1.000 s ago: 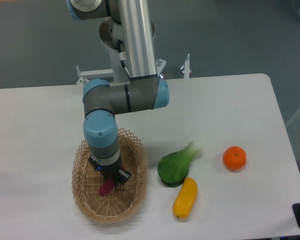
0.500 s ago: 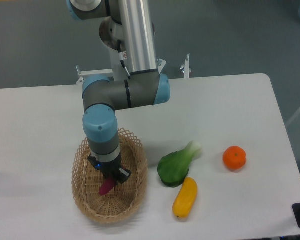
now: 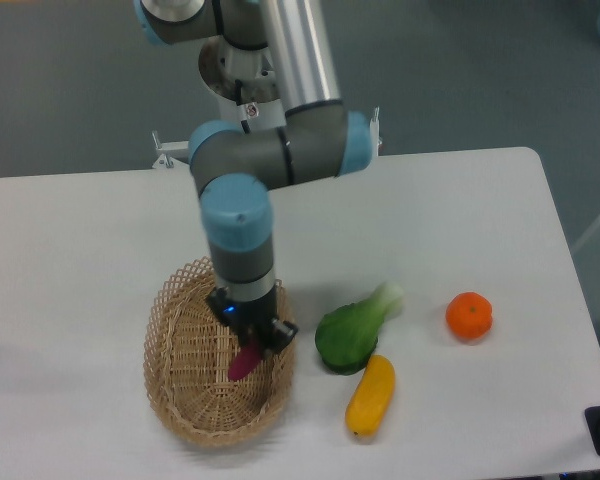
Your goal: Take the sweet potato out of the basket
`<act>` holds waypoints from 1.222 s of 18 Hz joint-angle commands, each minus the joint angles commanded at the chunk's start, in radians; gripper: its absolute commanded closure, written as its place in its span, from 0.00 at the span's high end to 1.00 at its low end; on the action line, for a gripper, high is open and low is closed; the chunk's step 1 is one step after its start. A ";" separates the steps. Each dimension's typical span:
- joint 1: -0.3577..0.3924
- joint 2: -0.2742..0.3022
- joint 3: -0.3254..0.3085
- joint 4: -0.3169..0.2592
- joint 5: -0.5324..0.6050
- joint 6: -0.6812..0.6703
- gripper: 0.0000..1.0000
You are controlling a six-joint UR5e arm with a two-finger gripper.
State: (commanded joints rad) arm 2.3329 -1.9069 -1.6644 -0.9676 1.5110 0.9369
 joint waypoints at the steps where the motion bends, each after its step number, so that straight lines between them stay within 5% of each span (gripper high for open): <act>1: 0.029 0.017 0.005 -0.035 -0.002 0.043 0.43; 4: 0.124 0.058 0.026 -0.143 -0.021 0.178 0.44; 11: 0.324 0.112 0.028 -0.246 -0.023 0.451 0.44; 22: 0.367 0.127 0.052 -0.261 -0.023 0.510 0.44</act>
State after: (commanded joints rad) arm 2.6998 -1.7794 -1.6122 -1.2287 1.4880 1.4465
